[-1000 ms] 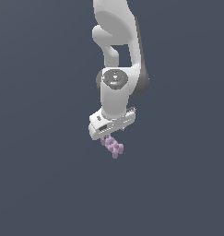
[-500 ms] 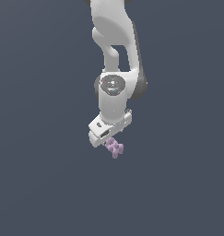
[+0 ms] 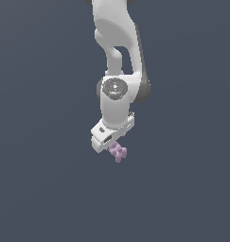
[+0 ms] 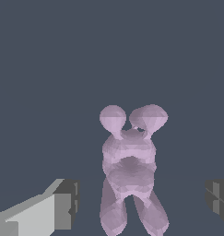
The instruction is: Pick up the object and move it to a goal position.
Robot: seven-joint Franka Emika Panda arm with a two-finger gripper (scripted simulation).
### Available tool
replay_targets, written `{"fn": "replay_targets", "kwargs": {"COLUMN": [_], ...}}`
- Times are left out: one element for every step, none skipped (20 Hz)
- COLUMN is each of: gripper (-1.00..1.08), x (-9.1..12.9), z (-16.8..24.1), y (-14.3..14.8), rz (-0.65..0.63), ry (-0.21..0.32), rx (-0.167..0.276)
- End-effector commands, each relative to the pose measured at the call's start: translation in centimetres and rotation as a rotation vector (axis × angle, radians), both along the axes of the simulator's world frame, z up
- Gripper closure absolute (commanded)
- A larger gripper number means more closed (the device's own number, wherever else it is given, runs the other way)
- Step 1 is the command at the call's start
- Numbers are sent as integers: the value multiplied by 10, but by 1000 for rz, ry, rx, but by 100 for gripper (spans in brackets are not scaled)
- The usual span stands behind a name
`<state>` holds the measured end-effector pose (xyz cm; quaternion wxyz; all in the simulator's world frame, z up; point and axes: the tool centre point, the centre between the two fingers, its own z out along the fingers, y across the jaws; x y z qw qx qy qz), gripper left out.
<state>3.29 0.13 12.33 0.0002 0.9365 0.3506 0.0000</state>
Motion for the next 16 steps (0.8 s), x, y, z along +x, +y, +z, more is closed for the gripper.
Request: {"fn": "replay_targets", "kwargs": {"gripper": [-92, -92, -92, -92, -92, -92, -92, -92, -92, -92, -92, -92, -92, -92, -92, 108], "x": [0, 0, 0, 0, -1, -1, -1, -1, -1, -1, -1, -1, 0, 0, 0, 0], "z": [-3, -6, -10, -15, -20, -27, -32, -37, -41, -45, -47, -49, -50, -50, -50, -50], "y": [0, 0, 0, 0, 0, 0, 0, 0, 0, 0, 0, 0, 0, 0, 0, 0], "rz": [0, 1, 1, 1, 2, 3, 4, 4, 4, 4, 5, 5, 5, 5, 5, 5], "ry": [0, 0, 0, 0, 0, 0, 0, 0, 0, 0, 0, 0, 0, 0, 0, 0], "rx": [0, 0, 0, 0, 0, 0, 0, 0, 0, 0, 0, 0, 0, 0, 0, 0]}}
